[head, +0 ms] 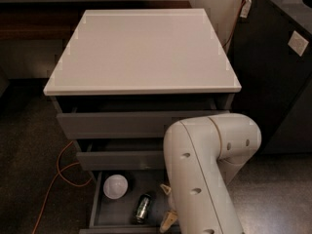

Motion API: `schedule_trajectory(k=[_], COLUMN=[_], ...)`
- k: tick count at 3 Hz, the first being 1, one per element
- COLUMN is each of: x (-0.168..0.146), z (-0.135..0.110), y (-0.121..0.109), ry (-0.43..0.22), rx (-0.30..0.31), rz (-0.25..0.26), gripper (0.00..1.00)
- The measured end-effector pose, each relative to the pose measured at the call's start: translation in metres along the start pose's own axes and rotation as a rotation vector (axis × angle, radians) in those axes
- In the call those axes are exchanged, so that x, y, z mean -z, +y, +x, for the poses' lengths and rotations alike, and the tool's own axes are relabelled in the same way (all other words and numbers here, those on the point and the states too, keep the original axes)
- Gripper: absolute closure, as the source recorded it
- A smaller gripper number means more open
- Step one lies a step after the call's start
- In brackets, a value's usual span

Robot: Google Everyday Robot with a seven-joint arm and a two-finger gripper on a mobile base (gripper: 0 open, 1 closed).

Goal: Pick green can from bottom drawer and place on counter

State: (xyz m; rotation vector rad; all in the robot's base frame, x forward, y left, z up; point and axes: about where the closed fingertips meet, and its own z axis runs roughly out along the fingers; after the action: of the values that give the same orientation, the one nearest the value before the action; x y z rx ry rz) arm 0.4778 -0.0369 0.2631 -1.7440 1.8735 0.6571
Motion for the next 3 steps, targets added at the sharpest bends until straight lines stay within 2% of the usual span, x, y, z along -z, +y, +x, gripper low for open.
schedule_trajectory(k=[1, 2, 3], x=[0.001, 0.006, 0.000], z=[0.006, -0.009, -0.044], y=[0.001, 0.007, 0.020], ry=[-0.033, -0.157, -0.242], rx=[-0.002, 0.068, 0.161], rz=[-0.021, -0.062, -0.114], gripper=[0.00, 0.00, 0.00])
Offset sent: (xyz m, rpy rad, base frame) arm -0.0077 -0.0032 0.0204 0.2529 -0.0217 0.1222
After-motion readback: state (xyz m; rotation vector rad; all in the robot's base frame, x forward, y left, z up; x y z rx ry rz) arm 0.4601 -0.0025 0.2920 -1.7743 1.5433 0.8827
